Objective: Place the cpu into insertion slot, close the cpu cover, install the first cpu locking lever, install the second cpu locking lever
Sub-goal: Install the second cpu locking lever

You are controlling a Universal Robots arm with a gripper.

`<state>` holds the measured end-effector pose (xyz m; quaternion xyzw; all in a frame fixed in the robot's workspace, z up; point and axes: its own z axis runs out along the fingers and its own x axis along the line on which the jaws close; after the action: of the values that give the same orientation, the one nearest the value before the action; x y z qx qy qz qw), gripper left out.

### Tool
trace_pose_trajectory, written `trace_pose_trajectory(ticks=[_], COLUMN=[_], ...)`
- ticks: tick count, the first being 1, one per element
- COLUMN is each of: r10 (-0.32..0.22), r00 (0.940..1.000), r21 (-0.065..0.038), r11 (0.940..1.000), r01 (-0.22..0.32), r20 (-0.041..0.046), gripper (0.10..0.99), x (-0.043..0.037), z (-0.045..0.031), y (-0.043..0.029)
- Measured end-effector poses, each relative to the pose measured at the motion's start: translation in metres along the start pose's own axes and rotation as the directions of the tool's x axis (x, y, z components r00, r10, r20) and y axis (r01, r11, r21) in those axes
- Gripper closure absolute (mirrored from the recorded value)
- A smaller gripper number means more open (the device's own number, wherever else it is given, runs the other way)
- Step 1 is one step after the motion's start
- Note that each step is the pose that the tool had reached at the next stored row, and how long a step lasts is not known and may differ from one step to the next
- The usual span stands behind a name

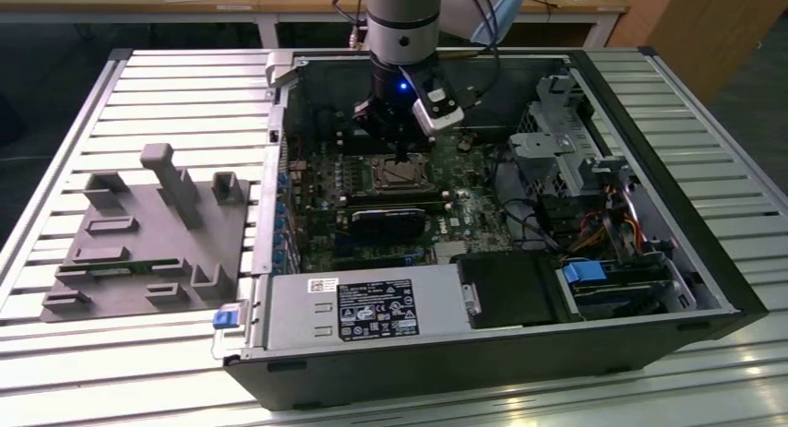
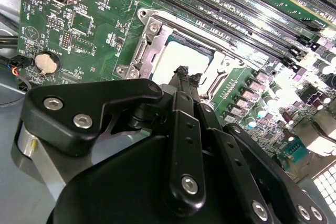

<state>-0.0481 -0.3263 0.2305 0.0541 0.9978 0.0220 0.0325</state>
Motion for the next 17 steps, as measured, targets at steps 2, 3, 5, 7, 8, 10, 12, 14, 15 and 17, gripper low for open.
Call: trace_pose_trajectory(ticks=[2,3,5,7,8,10,12,14,15,17], r10=[0.0,0.0,0.0,0.0,0.0,0.0,0.0,0.0,0.0,0.0], r00=[1.0,1.0,1.0,1.0,1.0,1.0,1.0,1.0,1.0,1.0], r21=[0.0,0.0,0.0,0.0,0.0,0.0,0.0,0.0,0.0,0.0], r11=[1.0,1.0,1.0,1.0,1.0,1.0,1.0,1.0,1.0,1.0], r01=[0.0,0.0,0.0,0.0,0.0,0.0,0.0,0.0,0.0,0.0], r20=[0.0,0.0,-0.0002,-0.0001,0.0,0.0,0.0,0.0,0.0,0.0], gripper=[0.98,0.98,0.98,0.98,0.98,0.98,0.98,0.98,0.98,0.98], x=[0.0,0.0,0.0,-0.0002,-0.0003,-0.0004,-0.0005,-0.0008,-0.001,-0.0015], z=[-0.0001,-0.0001,-0.0013,-0.0036,-0.0047,-0.0063,-0.0069,-0.007,-0.0071,-0.0072], y=[0.0,0.0,0.0,0.0001,0.0002,0.0003,0.0002,-0.0006,-0.0011,-0.0022])
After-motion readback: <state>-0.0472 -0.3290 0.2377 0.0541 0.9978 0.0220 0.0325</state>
